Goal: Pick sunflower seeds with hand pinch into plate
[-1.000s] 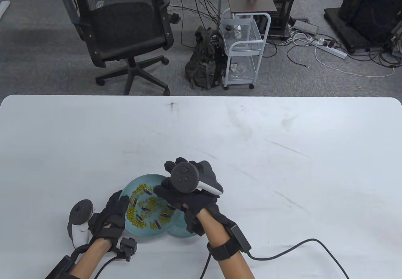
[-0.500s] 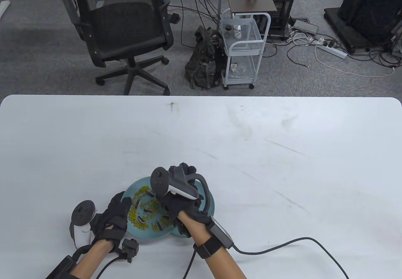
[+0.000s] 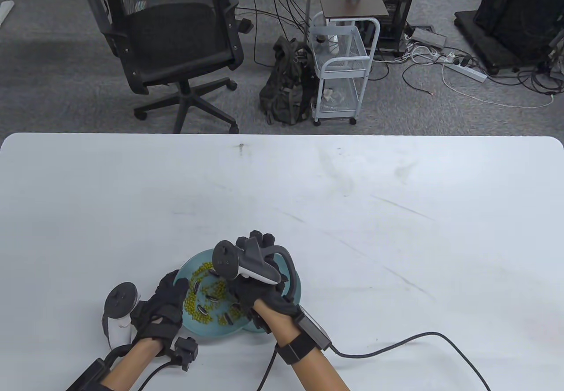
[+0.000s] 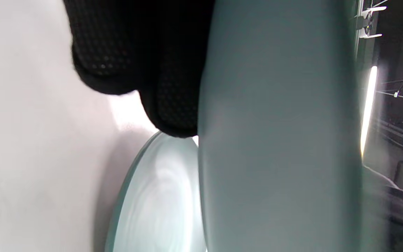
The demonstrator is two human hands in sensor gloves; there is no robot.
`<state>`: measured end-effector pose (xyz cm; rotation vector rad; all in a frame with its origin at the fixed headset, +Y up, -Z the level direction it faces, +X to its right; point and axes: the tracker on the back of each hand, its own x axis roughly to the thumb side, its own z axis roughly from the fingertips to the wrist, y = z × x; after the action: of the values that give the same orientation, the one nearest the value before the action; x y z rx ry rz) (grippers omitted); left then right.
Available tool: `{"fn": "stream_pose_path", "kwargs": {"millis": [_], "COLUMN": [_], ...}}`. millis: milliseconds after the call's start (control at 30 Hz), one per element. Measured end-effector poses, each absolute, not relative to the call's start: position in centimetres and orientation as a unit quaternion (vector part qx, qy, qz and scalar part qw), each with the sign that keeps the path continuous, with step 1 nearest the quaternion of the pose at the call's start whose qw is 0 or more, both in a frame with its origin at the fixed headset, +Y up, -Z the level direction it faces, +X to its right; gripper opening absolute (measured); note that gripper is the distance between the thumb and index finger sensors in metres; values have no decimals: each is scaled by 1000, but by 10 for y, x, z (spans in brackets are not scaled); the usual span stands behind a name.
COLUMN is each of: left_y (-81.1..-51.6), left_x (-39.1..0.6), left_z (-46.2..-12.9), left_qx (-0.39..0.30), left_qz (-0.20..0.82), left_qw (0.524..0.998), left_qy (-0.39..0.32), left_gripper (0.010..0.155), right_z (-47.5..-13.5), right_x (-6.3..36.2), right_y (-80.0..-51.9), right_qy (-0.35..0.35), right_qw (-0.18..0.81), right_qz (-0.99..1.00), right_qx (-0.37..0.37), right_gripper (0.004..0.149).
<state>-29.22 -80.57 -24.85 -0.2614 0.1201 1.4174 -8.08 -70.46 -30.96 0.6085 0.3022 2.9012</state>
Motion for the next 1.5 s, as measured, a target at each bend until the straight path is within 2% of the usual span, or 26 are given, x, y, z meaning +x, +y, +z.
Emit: {"fn": "stream_pose_path", "kwargs": {"millis": [500,867,1267,1367,1500], "left_y": [-803,-801,-800,-797,-796], "left_x": [-291,-291,-295,-297,-301], "left_z": [-247,-247,-246,-246,-247], "left_qx": [-114,-119,-132,-126,-120], "left_qz": [640,633,638,636,635], "left_qw": [758,763,754,756,758], "left_qy": [57,65,86,84,88], "left_gripper": [47,47,47,46,47], "right_z": [-310,-309,-304,-302,-299], "right_x": [-82,-79,-30,-10,14], "right_y": [-709,-705,-660,-664,-693], "right_qy": [128,114,75,78,103], "right_qw": [61,67,156,157,131], "right_qz": [968,969,970,973,978], "right_qx": [205,208,172,150,123], "right_gripper": [35,34,34,34,34]}}
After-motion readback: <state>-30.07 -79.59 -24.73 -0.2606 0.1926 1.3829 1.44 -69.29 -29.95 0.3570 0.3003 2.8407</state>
